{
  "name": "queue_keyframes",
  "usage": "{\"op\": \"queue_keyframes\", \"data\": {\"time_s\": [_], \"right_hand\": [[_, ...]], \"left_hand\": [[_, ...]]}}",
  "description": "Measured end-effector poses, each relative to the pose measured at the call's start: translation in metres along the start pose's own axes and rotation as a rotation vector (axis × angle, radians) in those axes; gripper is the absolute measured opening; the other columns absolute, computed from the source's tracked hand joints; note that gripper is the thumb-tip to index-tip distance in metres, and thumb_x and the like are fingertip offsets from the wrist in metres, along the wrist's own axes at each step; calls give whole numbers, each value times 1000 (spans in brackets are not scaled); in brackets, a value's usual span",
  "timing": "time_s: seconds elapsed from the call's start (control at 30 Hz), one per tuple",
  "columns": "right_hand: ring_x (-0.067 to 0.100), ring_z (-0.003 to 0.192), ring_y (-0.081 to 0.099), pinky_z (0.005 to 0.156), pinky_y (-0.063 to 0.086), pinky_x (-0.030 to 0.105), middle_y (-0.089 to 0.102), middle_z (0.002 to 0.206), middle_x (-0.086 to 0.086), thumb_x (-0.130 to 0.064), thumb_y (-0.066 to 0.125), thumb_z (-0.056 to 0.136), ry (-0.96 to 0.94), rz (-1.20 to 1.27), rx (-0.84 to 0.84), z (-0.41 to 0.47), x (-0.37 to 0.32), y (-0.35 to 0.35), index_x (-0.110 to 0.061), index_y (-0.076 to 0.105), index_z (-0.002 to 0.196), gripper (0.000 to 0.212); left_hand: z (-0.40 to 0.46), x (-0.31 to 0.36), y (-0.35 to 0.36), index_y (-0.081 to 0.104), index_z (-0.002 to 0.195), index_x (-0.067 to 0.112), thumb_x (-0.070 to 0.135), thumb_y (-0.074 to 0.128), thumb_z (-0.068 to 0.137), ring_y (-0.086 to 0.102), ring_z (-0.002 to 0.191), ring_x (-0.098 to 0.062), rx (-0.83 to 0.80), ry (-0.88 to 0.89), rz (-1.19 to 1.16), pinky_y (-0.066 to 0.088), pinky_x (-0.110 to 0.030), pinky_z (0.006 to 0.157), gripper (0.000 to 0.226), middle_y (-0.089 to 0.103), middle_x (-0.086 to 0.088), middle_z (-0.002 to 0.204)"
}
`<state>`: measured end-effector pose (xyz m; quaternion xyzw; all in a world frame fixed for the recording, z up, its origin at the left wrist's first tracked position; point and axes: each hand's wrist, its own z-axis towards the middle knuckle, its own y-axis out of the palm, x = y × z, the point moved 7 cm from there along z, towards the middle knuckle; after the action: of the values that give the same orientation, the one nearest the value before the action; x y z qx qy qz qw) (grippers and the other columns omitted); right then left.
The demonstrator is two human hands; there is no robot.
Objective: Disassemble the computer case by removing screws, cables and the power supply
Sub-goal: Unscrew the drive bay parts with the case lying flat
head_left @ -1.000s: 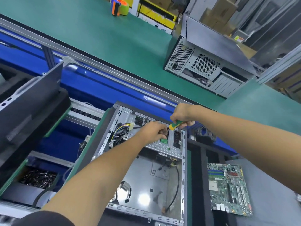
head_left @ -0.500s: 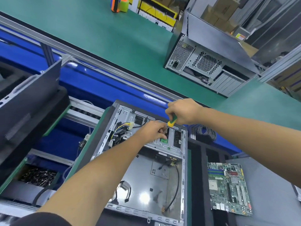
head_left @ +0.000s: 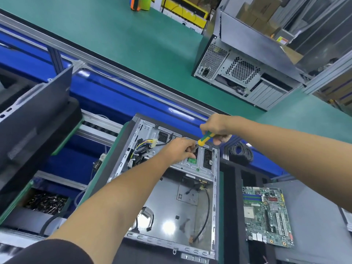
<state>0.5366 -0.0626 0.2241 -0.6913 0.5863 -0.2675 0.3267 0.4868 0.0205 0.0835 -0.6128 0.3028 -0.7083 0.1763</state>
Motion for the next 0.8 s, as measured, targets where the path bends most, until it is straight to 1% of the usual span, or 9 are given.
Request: {"op": "queue_keyframes", "data": {"time_s": [0.1,0.13,0.23,0.37,0.47,0.53,0.63,0.73,0.8], "right_hand": [[34,62,63,61,52,37,70,76,18,-18,52,97,-136,-213,89,0,-12,-1,-6,60,81,22],[33,67,63,63,50,37,70,77,15,-18,52,98,-196,-287,129,-2,-15,-2,-10,57,76,24],[26,68,47,55,34,34,55,66,3,-18,54,98,-355,-403,170,-5,-18,-1,-15,45,71,28],[24,62,38,55,28,37,47,63,2,-17,56,94,-515,-518,197,-10,-21,1,-14,42,76,23],[26,63,42,59,37,40,55,70,4,-24,53,97,-632,-693,206,-19,-23,10,-18,44,83,17],[26,68,45,61,38,39,57,84,2,-31,49,101,-718,-885,224,-23,-24,18,-19,51,100,12],[27,69,47,59,36,37,50,92,0,-31,46,104,-916,-1083,220,-31,-33,28,-21,53,123,23],[28,72,57,63,48,40,56,90,3,-18,60,96,-1278,-1202,272,-50,-41,43,-17,62,114,18],[26,71,56,63,47,39,58,92,3,-20,64,93,-1284,-1145,288,-50,-43,40,-16,64,110,17]], "left_hand": [[-1,0,-1,62,88,23,31,84,83,51,76,-5,1,9,-5,43,-24,72,24,62,8,82],[-1,1,-1,63,89,21,31,85,83,52,76,-6,-1,11,-6,45,-25,73,24,63,7,83],[-1,2,-1,64,91,18,32,85,82,54,80,-11,0,14,-4,46,-28,74,26,64,5,85],[1,-2,2,64,91,15,33,86,81,56,77,-13,-1,4,-9,40,-26,67,29,61,7,81],[2,-3,3,64,89,17,34,87,79,55,74,-11,-3,-1,-5,34,-16,61,30,58,11,78],[3,-5,4,62,86,23,34,88,78,57,73,-11,-10,-12,-13,35,-13,60,29,59,12,78],[4,-8,6,66,86,22,30,88,79,59,72,-8,-36,-34,-30,41,-22,65,24,63,7,82],[4,-5,7,72,89,15,31,85,81,59,69,-7,-63,-52,10,41,-26,66,22,69,5,83],[3,-6,7,72,89,16,34,83,84,64,72,-10,-72,-77,25,44,-28,67,22,73,4,83]]}}
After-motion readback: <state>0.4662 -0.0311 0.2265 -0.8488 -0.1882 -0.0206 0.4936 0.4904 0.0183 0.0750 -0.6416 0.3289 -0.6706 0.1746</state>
